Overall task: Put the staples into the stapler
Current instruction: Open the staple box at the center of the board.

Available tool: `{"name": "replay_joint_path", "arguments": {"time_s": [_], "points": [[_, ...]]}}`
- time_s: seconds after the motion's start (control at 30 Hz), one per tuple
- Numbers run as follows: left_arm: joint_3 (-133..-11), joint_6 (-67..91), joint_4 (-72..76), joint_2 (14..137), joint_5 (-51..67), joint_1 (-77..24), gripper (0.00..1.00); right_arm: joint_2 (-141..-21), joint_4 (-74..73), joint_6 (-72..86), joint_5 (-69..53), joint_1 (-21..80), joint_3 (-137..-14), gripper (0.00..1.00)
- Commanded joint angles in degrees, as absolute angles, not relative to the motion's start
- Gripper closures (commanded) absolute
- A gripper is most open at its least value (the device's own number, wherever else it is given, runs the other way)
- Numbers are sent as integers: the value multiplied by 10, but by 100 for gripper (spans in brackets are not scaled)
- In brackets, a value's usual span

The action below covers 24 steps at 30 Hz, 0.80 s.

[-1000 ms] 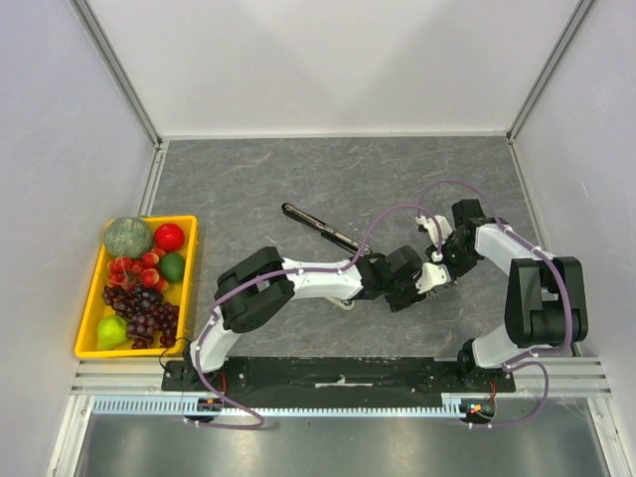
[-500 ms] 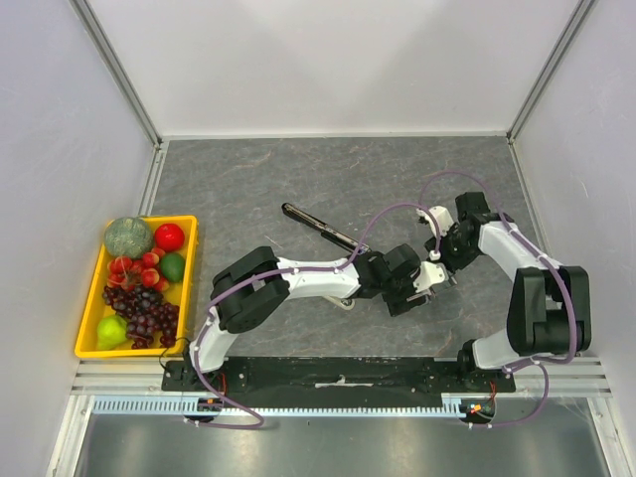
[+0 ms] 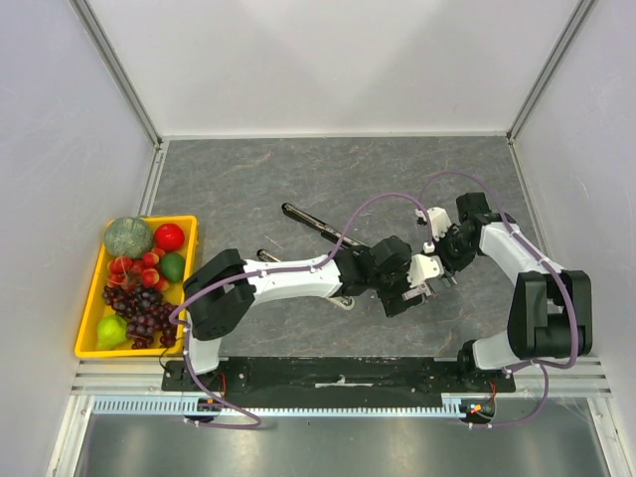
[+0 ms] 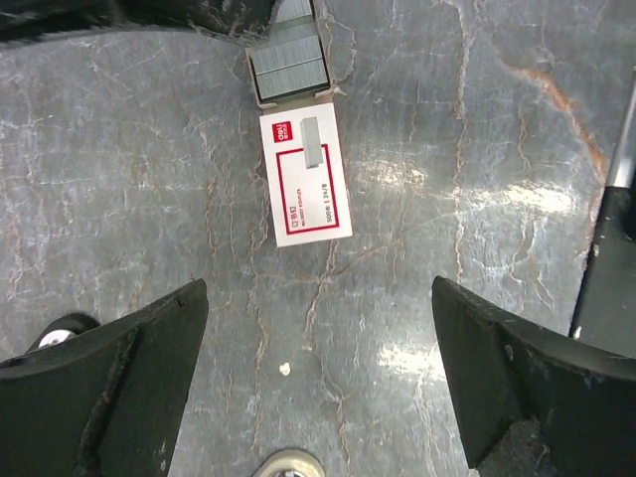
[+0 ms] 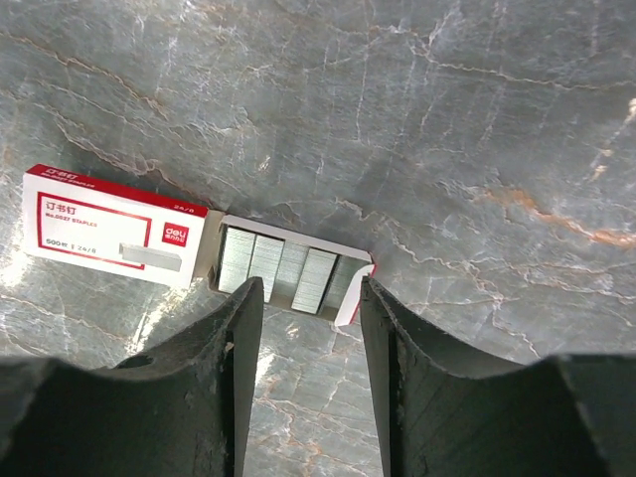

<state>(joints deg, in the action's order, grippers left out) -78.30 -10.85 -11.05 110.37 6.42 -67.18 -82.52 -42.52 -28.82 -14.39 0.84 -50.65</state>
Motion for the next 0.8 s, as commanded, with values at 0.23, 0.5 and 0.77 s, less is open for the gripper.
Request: {"name": "replay_joint_path", "arguments": {"time_s": [0.23,0.5,0.77], "points": [[-729,-129,-134,994,63,-642,1,-867,-446,-306,-158,5,-506,53],[-689,-144,-156,946,62,-592,1,-877,-456,-305,-157,6,-512,55],[-658,-145,-156,901,57,-564,0,-883,-456,-304,-154,5,-512,57]]}}
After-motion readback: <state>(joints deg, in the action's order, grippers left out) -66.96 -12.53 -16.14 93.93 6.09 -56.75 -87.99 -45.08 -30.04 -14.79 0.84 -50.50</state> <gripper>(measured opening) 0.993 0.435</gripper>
